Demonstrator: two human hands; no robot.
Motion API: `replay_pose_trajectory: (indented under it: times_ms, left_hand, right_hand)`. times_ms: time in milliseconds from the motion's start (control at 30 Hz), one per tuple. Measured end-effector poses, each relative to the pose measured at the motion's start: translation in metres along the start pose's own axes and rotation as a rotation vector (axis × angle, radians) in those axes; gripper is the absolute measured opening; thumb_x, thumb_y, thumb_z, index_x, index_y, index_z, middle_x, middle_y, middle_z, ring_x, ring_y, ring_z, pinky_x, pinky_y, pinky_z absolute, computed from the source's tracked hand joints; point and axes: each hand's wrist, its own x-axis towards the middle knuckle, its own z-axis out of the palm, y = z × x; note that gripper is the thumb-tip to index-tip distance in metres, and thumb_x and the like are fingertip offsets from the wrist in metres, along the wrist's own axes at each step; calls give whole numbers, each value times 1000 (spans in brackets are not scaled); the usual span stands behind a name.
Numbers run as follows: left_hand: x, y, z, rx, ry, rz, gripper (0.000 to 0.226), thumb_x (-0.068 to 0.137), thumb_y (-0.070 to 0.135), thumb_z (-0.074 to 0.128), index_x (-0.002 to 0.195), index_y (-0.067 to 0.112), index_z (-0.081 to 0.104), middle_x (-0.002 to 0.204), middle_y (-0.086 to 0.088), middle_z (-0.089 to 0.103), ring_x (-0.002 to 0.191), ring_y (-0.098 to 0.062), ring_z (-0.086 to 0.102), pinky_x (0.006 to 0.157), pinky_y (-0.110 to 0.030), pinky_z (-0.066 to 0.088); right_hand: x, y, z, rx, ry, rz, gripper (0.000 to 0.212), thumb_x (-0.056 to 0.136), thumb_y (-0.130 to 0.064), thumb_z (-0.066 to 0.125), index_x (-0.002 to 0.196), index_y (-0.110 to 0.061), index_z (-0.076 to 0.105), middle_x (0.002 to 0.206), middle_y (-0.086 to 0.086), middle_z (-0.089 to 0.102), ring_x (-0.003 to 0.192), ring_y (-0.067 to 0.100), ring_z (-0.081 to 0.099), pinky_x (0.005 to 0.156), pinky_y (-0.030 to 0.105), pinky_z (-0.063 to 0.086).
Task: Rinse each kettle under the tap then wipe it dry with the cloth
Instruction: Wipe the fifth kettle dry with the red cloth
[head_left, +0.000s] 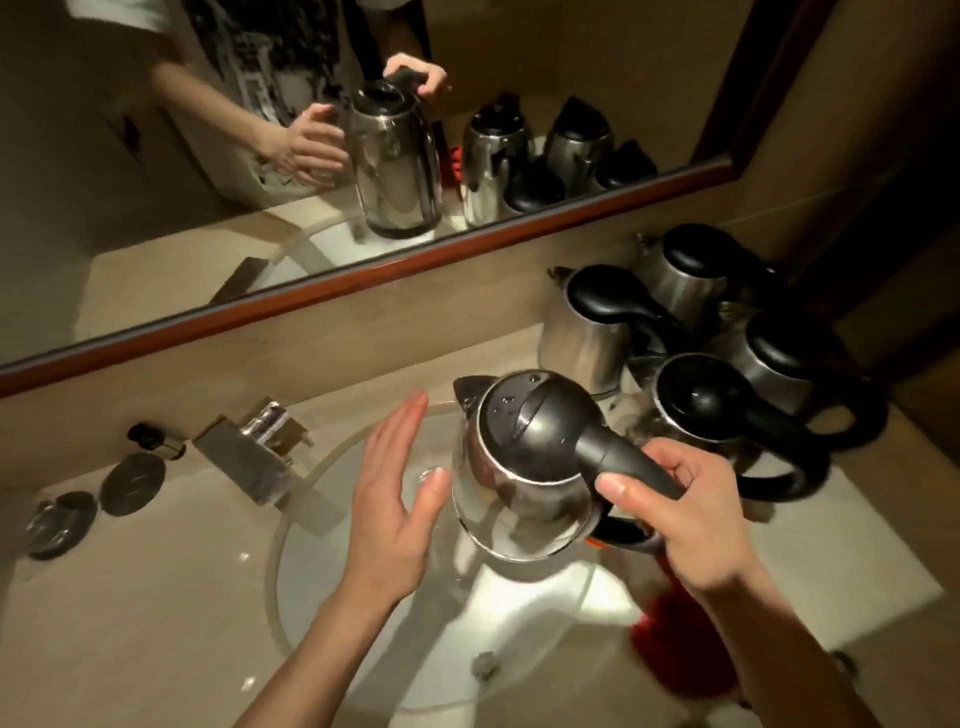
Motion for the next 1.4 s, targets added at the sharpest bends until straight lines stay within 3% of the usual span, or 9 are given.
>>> replay_pose_trajectory:
  times_ms: [67, 167, 367, 633, 733, 900, 1000, 1100, 1400]
  left_hand:
    - [-13, 4, 25, -94, 1, -153, 56, 95, 57, 34, 145, 32, 40, 149, 11, 45, 139, -5, 38, 116, -37, 31]
    - [-35, 6, 69, -140, -57, -286, 58, 93, 60, 28, 141, 32, 43, 146, 5, 50, 133, 0, 42, 115, -36, 32]
    - [-58, 4, 125, -230, -213, -248, 61, 96, 58, 29, 140, 21, 52, 140, 7, 55, 132, -5, 47, 112, -42, 37]
    - [-73, 20, 161, -196, -408, -205, 76, 90, 72, 23, 142, 22, 48, 141, 9, 51, 129, -1, 44, 108, -23, 34]
    - [-81, 26, 184, -132, -478, -117, 65, 96, 63, 18, 142, 26, 46, 137, 12, 49, 126, 4, 40, 104, -10, 25]
    - [-93, 25, 220, -18, -673, 154, 37, 102, 39, 35, 134, 33, 52, 136, 13, 54, 125, 4, 41, 111, -32, 34]
    - [-100, 18, 233, 164, -844, 320, 55, 97, 57, 38, 147, 35, 40, 154, 11, 37, 141, -7, 28, 120, -38, 21]
    - [-103, 9, 242, 410, -971, 431, 81, 85, 73, 33, 154, 31, 29, 162, 3, 22, 148, -23, 14, 118, -34, 1]
    - [-106, -7, 247, 370, -848, 412, 49, 98, 56, 27, 127, 26, 53, 126, 5, 52, 110, -17, 44, 101, -40, 39]
  right_hand:
    - [-10, -8, -26, 8, 40, -9, 32, 57, -47, 84, 60, -20, 66, 52, -4, 53, 49, 7, 48, 49, 23, 38]
    - [-31, -16, -61, 77, 127, -23, 63, 53, -54, 93, 66, -2, 60, 54, -3, 48, 49, 8, 43, 48, 19, 34]
    - [-80, -30, -108, 61, 227, -16, 43, 58, -31, 85, 61, 2, 57, 50, 0, 48, 42, 8, 43, 42, 15, 35]
    - [-137, -30, -151, 69, 405, 3, 62, 52, -53, 94, 67, -1, 63, 50, -1, 51, 41, 11, 45, 42, 17, 37]
    - [-155, -31, -166, 94, 493, 13, 87, 45, -67, 95, 70, 7, 56, 51, -1, 52, 42, 11, 46, 42, 17, 38]
    - [-176, -33, -189, 76, 575, 10, 101, 45, -71, 94, 78, 15, 53, 53, 1, 52, 42, 11, 47, 42, 16, 39]
    - [-183, -33, -201, 38, 619, 6, 106, 46, -72, 93, 83, 19, 52, 53, 1, 51, 43, 12, 47, 43, 17, 38]
    - [-185, -33, -213, 34, 624, 46, 80, 45, -74, 92, 72, -3, 66, 52, -2, 54, 43, 10, 48, 43, 16, 39]
    - [-178, -36, -222, 57, 631, 33, 83, 45, -72, 92, 77, -1, 66, 46, -4, 50, 37, 9, 45, 41, 17, 37]
